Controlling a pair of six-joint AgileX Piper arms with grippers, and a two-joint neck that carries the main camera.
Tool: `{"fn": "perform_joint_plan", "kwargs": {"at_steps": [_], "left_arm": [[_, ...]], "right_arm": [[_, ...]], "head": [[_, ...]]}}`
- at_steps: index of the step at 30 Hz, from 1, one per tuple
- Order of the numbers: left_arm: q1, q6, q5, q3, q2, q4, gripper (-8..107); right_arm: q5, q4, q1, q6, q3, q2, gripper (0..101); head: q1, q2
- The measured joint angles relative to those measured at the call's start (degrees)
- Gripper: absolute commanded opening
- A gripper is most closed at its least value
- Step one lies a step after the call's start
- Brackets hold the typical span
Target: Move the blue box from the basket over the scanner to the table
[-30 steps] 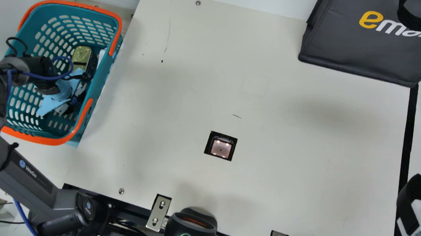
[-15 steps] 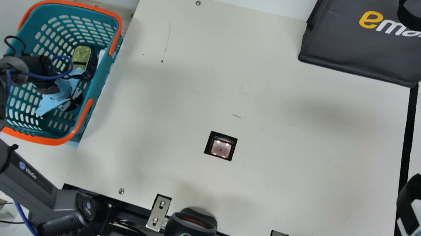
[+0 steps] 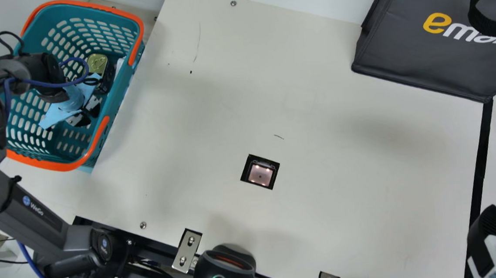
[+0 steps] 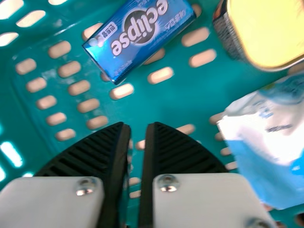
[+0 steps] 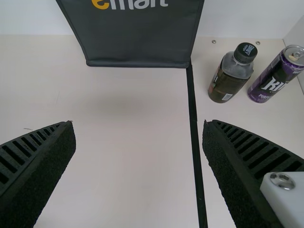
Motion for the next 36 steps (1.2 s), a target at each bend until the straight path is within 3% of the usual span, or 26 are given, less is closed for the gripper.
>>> {"fn": "perform_joint_plan", "kwargs": {"at_steps": [7,19,36], "left_arm": [[-0.58,5.94,3.76,-1.54,1.6,3.59,49],[0.23,19.91,0.59,-1.19,2.47,4.73,89],[3.16,43.27,-4.87,-0.25,1.89,-2.29,90]], "right_arm": [[0.0,0.0,0.0,0.0,0.0,0.0,95],[0.06,0.0,0.0,0.0,0.0,0.0,95],[0.06,0.0,0.0,0.0,0.0,0.0,95]], "head": [[-0.09,0.0],[0.0,-0.09],[0.0,0.0]]}}
